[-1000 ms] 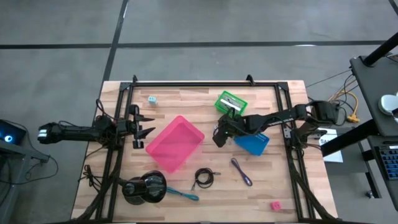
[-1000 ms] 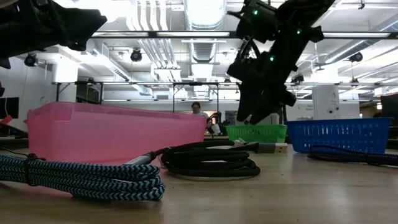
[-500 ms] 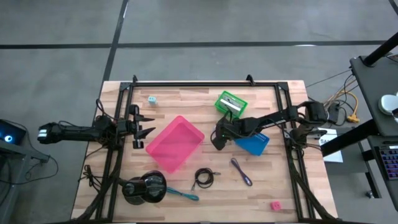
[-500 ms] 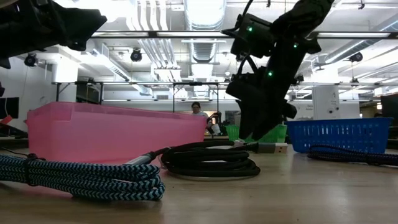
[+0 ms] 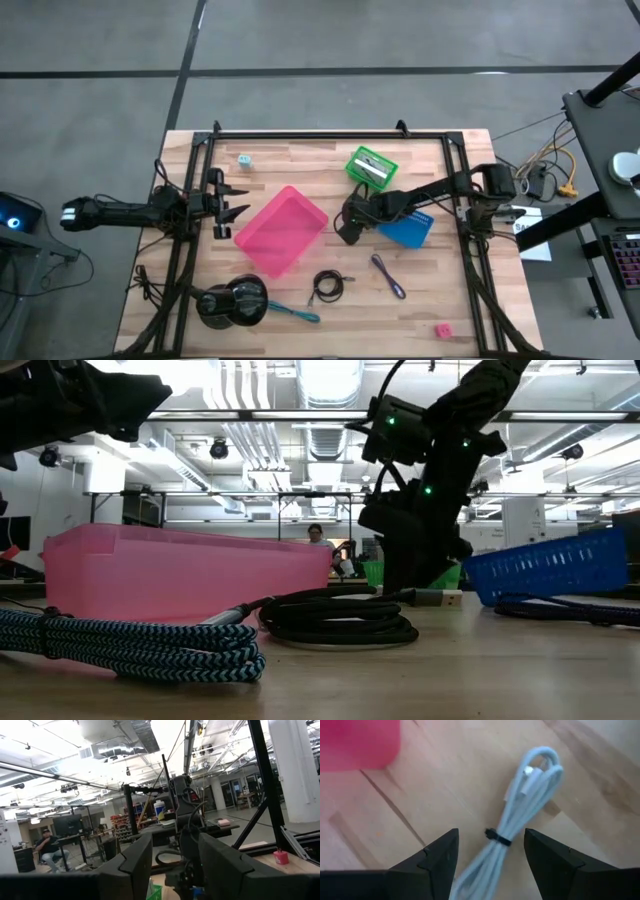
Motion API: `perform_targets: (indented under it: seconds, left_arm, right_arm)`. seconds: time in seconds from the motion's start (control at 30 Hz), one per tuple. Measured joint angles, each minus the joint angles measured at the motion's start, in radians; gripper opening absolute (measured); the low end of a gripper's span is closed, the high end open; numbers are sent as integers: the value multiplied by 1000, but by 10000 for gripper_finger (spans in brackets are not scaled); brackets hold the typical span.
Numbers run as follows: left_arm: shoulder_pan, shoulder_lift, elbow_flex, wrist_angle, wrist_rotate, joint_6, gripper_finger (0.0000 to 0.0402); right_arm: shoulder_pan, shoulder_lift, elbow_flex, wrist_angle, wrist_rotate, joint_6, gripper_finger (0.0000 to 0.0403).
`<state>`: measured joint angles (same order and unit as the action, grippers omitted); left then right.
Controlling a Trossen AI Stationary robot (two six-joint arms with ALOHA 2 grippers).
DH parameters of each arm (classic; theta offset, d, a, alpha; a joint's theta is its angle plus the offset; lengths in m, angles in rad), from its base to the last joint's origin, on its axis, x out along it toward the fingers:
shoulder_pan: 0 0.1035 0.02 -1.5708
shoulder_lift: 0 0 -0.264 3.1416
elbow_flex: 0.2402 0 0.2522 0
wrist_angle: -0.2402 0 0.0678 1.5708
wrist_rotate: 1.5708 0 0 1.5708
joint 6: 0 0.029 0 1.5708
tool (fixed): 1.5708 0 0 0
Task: Pick and place items into bin
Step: Put the white charger cable into the pink bin
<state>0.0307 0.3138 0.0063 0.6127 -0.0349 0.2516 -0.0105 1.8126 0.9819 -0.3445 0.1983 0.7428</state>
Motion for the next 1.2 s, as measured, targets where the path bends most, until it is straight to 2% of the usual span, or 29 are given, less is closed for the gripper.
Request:
perform_targets:
  seconds: [0.33, 0.57, 0.77, 1.0, 1.2]
  left_arm:
    - [0, 0, 0, 0, 0, 0, 145]
    - [0, 0, 0, 0, 0, 0, 145]
    - [0, 0, 0, 0, 0, 0, 145]
    - [0, 1, 0, 0, 0, 0, 145]
    - [0, 0, 0, 0, 0, 0, 145]
  right_arm:
    - [0, -4, 97, -205, -1, -21, 210]
    - [0, -4, 93, -208, -61, -20, 210]
    - [0, -3, 81, -210, -70, -13, 209]
    - [0, -3, 73, -209, -95, -13, 185]
    - [0, -2, 60, -209, -99, -13, 149]
